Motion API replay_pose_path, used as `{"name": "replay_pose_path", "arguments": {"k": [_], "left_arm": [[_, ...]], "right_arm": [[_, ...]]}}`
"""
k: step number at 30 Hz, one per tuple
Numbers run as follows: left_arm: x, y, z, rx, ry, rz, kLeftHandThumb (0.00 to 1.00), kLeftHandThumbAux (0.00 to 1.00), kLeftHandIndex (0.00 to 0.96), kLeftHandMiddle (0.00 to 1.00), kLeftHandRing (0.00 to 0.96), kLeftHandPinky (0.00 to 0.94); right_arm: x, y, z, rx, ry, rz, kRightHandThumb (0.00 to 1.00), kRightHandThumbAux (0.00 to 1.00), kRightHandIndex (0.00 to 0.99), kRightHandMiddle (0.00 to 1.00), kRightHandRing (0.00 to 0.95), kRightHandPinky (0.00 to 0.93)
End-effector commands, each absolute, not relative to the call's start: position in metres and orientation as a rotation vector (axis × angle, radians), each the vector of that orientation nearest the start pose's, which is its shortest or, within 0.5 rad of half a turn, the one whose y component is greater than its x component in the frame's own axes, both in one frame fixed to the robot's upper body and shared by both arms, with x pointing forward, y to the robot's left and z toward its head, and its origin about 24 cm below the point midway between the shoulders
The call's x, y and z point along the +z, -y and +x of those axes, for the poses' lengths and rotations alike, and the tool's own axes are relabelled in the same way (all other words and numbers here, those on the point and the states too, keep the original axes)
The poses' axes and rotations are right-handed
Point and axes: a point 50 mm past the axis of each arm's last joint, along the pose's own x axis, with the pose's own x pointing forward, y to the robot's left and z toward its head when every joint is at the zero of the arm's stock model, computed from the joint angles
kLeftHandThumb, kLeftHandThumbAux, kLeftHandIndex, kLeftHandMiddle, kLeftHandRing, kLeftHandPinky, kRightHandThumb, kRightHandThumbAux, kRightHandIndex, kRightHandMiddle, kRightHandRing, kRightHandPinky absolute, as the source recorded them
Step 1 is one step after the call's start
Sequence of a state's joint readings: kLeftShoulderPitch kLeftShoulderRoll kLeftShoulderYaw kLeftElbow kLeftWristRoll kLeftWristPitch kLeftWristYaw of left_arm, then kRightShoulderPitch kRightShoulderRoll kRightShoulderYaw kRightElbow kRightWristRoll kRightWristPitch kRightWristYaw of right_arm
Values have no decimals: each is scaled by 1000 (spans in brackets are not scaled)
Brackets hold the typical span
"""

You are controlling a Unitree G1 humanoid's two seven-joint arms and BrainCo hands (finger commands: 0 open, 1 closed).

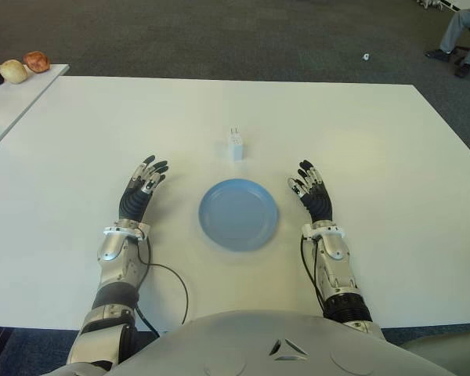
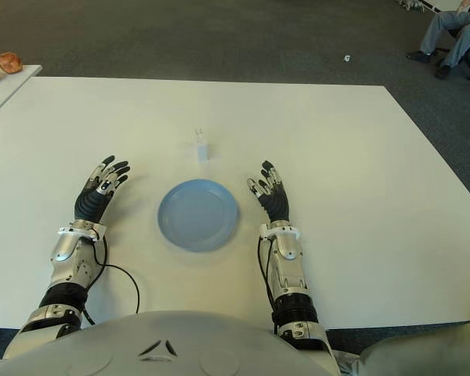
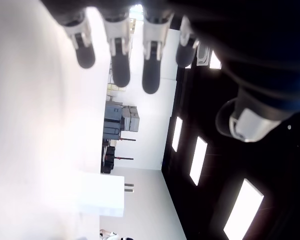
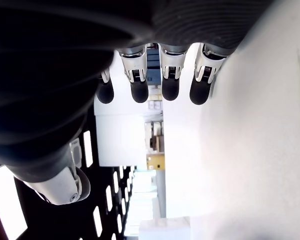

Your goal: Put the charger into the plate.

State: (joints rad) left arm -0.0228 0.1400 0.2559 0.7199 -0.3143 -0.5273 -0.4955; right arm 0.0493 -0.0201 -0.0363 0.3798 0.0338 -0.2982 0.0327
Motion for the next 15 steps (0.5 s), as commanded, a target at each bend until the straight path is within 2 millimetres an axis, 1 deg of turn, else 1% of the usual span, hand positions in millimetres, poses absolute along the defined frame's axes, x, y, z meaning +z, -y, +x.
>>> {"name": "replay_pose_path", "arguments": {"k": [1, 8, 15], "left_arm": [[-92, -213, 170, -24, -329, -278, 0, 500, 106, 199, 160, 106], [-93, -213, 170, -22, -330, -284, 0, 507, 105, 193, 157, 108], [-93, -213, 169, -23, -328, -279, 0, 504, 101, 191, 154, 98]], "right_arm": [[-58, 171, 204, -63, -324, 24, 0, 678, 1, 8, 0, 25], [-58, 171, 204, -60, -322, 23, 0, 673, 0, 10, 0, 25], [-56, 171, 203, -57, -317, 18, 0, 694, 0, 3, 0, 27]]}}
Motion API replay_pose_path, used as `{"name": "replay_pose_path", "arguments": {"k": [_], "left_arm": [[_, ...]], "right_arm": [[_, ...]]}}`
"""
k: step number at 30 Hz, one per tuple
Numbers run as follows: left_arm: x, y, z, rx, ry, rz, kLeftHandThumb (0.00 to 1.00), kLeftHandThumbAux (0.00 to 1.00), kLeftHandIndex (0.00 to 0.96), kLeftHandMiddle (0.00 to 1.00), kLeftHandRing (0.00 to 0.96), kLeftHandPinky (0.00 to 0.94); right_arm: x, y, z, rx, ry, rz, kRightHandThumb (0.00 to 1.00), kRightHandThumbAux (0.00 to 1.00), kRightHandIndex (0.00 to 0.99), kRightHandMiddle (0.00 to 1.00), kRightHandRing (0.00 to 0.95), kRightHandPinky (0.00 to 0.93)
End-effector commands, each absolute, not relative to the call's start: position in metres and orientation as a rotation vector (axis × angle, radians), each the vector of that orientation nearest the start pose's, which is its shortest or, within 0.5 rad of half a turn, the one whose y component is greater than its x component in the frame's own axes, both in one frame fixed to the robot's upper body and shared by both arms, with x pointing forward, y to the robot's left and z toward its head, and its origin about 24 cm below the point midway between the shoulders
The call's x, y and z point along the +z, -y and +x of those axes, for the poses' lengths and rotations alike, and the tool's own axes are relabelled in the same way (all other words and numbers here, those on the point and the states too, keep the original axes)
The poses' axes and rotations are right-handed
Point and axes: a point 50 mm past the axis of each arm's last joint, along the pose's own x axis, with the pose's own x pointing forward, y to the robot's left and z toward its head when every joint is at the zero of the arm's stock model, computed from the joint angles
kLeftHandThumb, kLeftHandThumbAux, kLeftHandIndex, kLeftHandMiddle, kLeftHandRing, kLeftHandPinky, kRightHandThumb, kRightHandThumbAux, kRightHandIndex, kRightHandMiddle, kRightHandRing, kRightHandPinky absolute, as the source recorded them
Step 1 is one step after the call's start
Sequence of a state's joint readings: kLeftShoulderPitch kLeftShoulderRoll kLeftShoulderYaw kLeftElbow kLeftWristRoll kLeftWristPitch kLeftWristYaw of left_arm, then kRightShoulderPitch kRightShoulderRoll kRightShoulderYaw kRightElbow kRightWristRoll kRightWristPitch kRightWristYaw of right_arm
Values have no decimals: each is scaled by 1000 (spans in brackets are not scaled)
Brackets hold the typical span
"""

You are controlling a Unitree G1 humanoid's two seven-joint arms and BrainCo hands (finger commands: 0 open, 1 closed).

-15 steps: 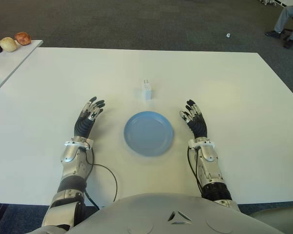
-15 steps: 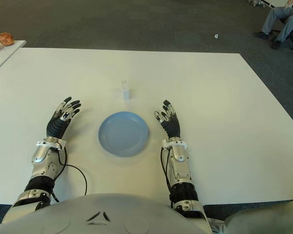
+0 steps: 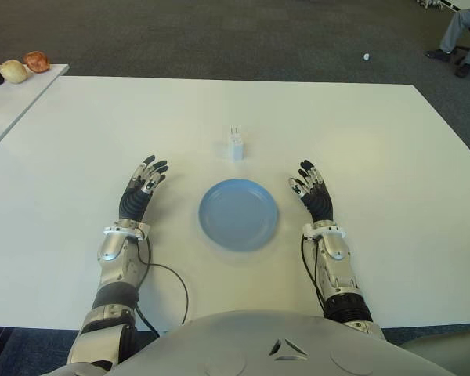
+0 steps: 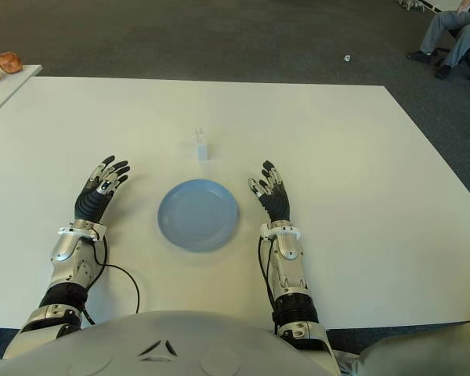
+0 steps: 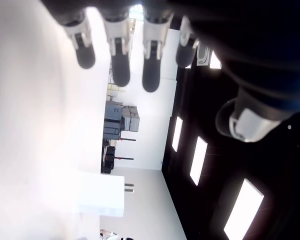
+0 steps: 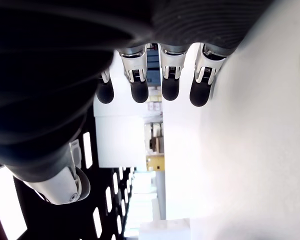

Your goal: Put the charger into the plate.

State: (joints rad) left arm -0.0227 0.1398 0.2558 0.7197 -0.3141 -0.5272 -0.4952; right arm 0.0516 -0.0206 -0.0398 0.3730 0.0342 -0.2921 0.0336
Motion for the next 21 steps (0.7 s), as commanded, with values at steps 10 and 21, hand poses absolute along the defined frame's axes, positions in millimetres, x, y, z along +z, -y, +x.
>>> {"name": "replay_pose_path", "arguments": {"k": [10, 21], "left_arm": [[-93, -213, 168, -26, -332, -263, 0, 491, 101, 194, 152, 99], [-94, -213, 166, -26, -335, -277, 0, 503, 105, 188, 157, 120]], "right_arm": [[-50, 171, 205, -98, -281, -33, 49, 738, 12, 10, 3, 55], [-16, 154, 219, -265, -182, -168, 316, 641, 72, 76, 65, 117]]}}
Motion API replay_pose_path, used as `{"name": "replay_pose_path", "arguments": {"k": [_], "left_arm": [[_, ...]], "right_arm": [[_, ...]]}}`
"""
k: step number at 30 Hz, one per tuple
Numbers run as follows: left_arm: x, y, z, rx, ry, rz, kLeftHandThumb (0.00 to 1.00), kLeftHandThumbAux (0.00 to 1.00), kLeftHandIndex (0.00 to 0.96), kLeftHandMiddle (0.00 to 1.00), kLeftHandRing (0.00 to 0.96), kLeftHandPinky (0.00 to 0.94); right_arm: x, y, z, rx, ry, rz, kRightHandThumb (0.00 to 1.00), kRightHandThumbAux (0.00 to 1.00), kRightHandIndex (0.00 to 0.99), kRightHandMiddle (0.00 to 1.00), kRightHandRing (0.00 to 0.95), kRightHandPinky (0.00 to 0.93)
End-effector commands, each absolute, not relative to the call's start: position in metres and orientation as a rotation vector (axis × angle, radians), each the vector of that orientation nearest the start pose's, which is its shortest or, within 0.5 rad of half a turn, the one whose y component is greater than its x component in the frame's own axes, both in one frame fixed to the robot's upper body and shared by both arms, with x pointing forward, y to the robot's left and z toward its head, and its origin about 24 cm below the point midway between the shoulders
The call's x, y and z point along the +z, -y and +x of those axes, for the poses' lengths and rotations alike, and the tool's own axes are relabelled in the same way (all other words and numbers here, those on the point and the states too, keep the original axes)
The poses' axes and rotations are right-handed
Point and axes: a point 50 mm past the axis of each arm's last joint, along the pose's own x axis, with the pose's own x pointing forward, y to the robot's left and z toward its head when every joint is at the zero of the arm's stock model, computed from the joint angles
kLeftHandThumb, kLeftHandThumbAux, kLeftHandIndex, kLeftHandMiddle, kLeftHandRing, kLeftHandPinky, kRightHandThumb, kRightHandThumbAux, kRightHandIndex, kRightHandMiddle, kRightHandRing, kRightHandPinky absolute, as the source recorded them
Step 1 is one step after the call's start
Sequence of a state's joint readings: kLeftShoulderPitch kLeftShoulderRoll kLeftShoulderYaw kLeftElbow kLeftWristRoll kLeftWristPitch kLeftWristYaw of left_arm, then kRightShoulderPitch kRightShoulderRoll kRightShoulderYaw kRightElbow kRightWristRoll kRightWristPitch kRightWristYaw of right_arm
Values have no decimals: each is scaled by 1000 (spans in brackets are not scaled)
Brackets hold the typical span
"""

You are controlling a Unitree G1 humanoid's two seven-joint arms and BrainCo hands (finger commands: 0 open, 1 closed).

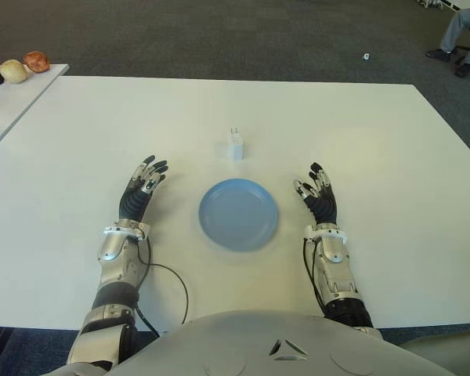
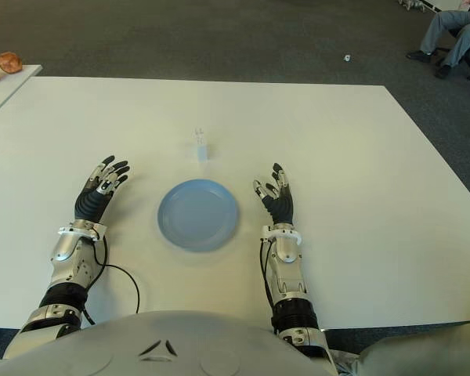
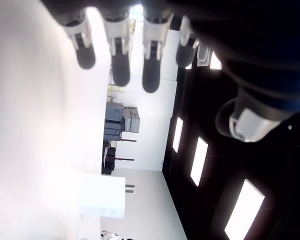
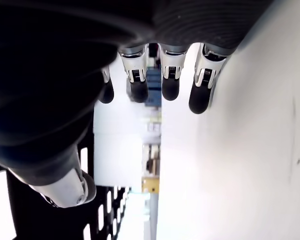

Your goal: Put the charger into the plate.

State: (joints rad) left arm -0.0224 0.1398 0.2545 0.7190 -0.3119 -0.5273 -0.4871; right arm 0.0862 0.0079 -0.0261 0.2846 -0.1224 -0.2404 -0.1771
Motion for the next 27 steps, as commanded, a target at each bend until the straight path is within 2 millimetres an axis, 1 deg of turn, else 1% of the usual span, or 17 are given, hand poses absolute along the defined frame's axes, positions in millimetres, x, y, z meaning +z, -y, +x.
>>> {"name": "replay_pose_path", "arguments": {"k": [1, 2, 5, 7, 12, 16, 18, 27], "left_arm": [[-94, -212, 166, -27, -336, -277, 0, 502, 105, 188, 156, 116], [-94, -212, 166, -27, -336, -277, 0, 501, 105, 188, 156, 114], [-94, -211, 165, -31, -341, -271, 0, 498, 102, 191, 156, 108], [-95, -210, 165, -33, -344, -270, 0, 497, 100, 192, 157, 107], [-96, -208, 164, -36, -349, -273, 0, 500, 97, 192, 157, 113], [-96, -206, 164, -33, -351, -285, 0, 512, 94, 191, 161, 119], [-97, -205, 164, -33, -352, -287, 0, 516, 94, 191, 162, 119], [-98, -202, 161, -33, -366, -298, 0, 529, 95, 189, 161, 122]], "right_arm": [[-9, 152, 221, -284, -167, -183, 351, 609, 73, 80, 71, 121], [-4, 150, 223, -297, -160, -193, 364, 597, 74, 82, 73, 122], [21, 145, 236, -336, -148, -233, 432, 539, 68, 79, 74, 115], [29, 144, 241, -351, -158, -248, 461, 513, 62, 75, 72, 106], [37, 143, 247, -376, -192, -280, 493, 457, 39, 47, 45, 66], [50, 141, 257, -389, -203, -346, 482, 416, 13, 15, 13, 32], [52, 141, 258, -388, -208, -358, 478, 406, 6, 7, 6, 25], [64, 138, 267, -327, -207, -411, 499, 380, 0, 0, 0, 39]]}}
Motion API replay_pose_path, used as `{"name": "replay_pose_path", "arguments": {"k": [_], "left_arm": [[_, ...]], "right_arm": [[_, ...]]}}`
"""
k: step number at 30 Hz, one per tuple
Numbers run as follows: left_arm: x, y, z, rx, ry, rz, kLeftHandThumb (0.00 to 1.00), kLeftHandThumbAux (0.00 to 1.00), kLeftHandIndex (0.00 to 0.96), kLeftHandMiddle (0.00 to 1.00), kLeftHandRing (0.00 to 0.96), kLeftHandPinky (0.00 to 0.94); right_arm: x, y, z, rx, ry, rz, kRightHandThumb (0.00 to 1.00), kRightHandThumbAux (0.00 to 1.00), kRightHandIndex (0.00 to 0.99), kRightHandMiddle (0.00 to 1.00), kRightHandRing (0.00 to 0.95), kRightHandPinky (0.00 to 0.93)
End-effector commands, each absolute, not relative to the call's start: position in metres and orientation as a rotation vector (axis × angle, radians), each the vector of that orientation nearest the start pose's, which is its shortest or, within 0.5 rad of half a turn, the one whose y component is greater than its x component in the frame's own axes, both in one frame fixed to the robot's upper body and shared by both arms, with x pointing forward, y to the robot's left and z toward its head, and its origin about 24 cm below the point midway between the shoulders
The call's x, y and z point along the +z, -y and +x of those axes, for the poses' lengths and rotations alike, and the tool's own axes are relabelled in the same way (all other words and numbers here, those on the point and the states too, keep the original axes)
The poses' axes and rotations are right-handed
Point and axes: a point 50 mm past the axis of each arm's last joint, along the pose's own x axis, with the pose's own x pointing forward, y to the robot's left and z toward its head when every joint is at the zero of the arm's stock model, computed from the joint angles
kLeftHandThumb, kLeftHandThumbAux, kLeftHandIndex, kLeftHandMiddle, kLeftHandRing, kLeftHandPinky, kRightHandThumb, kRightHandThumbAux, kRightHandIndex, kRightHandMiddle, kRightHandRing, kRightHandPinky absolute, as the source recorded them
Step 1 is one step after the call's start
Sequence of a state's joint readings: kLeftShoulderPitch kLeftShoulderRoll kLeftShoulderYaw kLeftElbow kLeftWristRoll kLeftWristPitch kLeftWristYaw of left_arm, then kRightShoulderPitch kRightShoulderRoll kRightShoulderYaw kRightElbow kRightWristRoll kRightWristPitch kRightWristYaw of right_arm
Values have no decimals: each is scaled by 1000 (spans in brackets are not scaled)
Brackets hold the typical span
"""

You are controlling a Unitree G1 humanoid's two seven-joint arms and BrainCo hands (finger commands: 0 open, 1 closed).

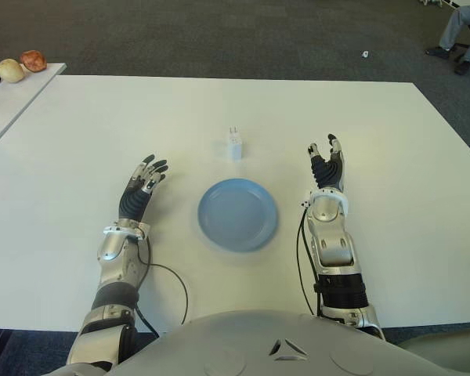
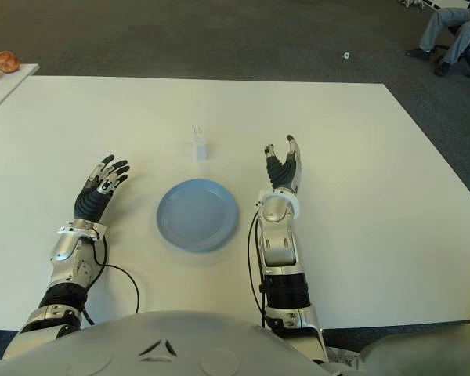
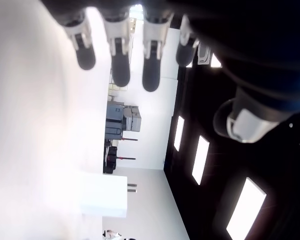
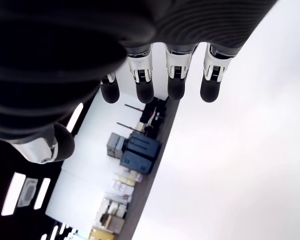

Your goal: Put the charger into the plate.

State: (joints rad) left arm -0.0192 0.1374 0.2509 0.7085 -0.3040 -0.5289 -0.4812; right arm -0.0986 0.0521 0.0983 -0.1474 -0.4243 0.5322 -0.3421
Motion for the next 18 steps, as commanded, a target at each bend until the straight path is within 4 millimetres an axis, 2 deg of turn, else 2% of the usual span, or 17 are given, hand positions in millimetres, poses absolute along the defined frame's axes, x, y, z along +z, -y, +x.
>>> {"name": "replay_pose_path", "arguments": {"k": [1, 18], "left_arm": [[-99, -201, 161, -33, -367, -300, 0, 530, 95, 187, 160, 125], [-100, -195, 156, -42, -374, -316, 0, 544, 97, 192, 158, 104]], "right_arm": [[65, 138, 267, -319, -207, -413, 503, 380, 0, 0, 0, 42], [74, 135, 272, -243, -161, -468, 555, 362, 0, 0, 0, 37]]}}
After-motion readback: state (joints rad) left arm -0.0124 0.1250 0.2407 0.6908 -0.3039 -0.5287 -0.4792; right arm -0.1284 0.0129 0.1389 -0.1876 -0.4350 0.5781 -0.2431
